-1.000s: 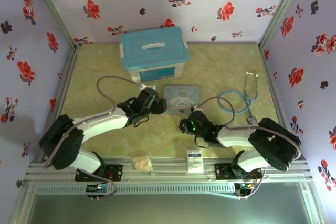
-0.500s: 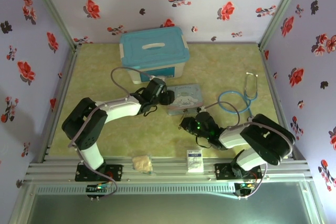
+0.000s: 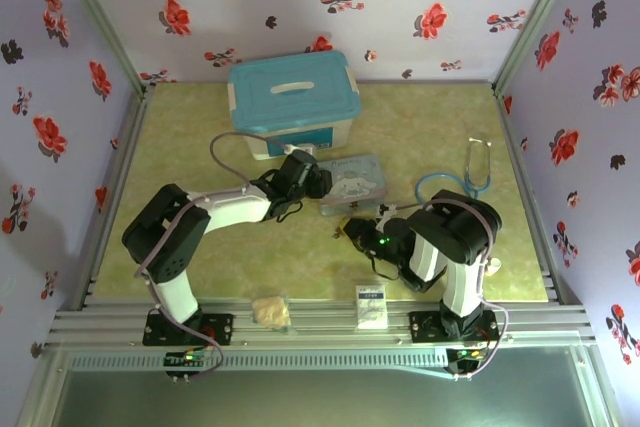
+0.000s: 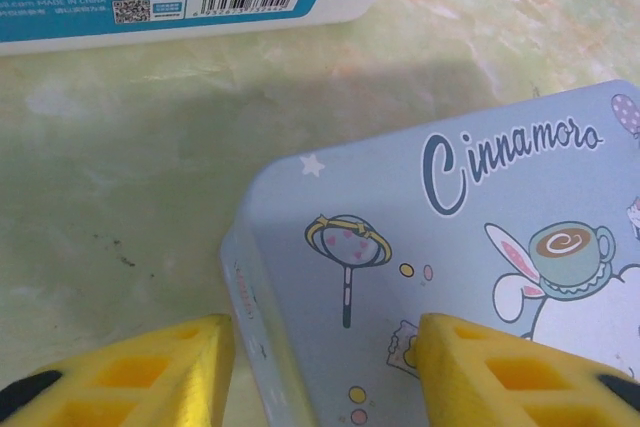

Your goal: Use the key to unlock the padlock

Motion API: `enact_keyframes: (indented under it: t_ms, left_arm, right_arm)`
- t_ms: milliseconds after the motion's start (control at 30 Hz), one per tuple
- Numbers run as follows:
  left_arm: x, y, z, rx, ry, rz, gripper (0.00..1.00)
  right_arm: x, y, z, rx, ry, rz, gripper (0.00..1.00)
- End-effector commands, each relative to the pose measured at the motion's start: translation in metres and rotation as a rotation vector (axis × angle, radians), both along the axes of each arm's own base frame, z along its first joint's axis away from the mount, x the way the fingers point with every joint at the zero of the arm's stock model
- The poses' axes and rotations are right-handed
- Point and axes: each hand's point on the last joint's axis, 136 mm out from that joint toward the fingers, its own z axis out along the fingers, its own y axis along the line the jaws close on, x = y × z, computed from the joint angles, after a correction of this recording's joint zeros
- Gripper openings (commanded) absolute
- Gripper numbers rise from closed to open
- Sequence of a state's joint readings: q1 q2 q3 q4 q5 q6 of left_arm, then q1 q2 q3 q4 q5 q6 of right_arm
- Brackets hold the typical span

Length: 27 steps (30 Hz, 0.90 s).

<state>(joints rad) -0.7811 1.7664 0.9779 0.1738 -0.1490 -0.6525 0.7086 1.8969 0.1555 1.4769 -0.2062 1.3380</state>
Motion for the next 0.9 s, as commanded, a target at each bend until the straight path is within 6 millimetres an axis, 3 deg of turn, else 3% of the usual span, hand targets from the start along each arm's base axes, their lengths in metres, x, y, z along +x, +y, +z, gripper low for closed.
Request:
enact_keyframes:
  t_ms: [0, 200, 367, 633, 767, 867]
  left_arm:
    - [-0.034, 0.040, -0.077, 0.214, 0.178, 0.018, 0.49]
    - [-0.037, 0.042, -0.084, 0.215, 0.187, 0.011, 0.48]
    - [-0.040, 0.039, -0.087, 0.215, 0.187, -0.019, 0.47]
    - [-0.038, 0.029, -0.080, 0.194, 0.175, -0.059, 0.47]
    - [-0.039, 0.029, -0.081, 0.197, 0.177, -0.061, 0.47]
    - [-0.040, 0.030, -0.081, 0.189, 0.168, -0.059, 0.45]
  right_arm:
    - [0.010, -0.030, -0.031, -0.117, 0.062, -0.112, 0.00]
    - [0.022, -0.047, -0.022, -0.095, 0.047, -0.163, 0.00]
    - [0.033, -0.039, -0.009, -0.065, 0.013, -0.196, 0.00]
    - [0.042, -0.048, -0.010, -0.102, -0.017, -0.342, 0.00]
    - [0.049, -0.042, -0.001, -0.105, -0.064, -0.385, 0.00]
    - [0.049, -0.048, 0.009, -0.096, -0.091, -0.432, 0.00]
